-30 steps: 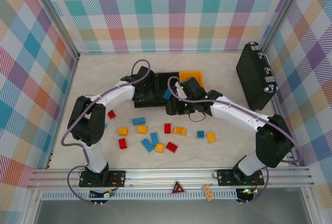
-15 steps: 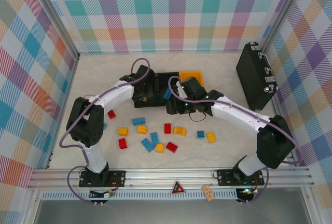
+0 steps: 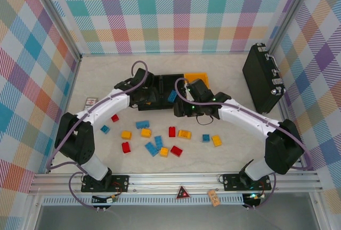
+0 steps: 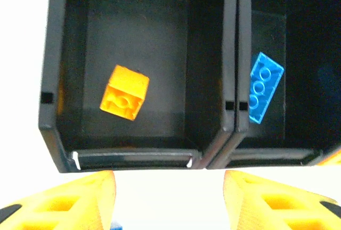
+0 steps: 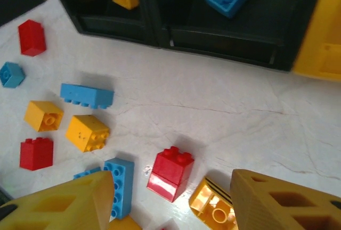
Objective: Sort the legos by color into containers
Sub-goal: Pick up the lego from the middle-right of the table.
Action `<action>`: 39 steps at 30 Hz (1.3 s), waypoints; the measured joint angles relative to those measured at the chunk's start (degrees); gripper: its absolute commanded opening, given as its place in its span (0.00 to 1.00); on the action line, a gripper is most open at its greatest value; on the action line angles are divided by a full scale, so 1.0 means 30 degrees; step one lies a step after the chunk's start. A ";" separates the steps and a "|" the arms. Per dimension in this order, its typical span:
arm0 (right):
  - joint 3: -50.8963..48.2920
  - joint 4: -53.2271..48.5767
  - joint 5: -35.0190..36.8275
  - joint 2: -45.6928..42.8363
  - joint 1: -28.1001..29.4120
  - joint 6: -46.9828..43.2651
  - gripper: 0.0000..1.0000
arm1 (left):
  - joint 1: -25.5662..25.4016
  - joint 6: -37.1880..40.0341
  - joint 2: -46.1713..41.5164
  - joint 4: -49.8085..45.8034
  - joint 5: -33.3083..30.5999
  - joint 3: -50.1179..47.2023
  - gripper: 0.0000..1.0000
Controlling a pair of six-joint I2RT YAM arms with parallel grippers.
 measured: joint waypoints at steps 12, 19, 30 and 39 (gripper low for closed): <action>-0.2237 -0.2324 0.3956 -0.1880 -0.2659 0.2346 0.70 | -0.1370 0.0364 -0.1056 0.2025 0.3242 -0.2062 0.56; -0.4116 -0.2397 0.5858 -0.2186 -0.4248 0.3417 0.74 | -0.2157 0.0605 -0.1195 0.3075 0.4925 -0.2688 0.56; -0.4539 0.0087 0.7555 0.0627 -0.4583 0.4007 0.75 | -0.2616 0.0634 -0.1195 0.3497 0.5406 -0.2688 0.56; -0.4546 0.1938 0.7985 0.3038 -0.4932 0.4393 0.72 | -0.2703 0.0634 -0.1195 0.3475 0.5340 -0.2688 0.56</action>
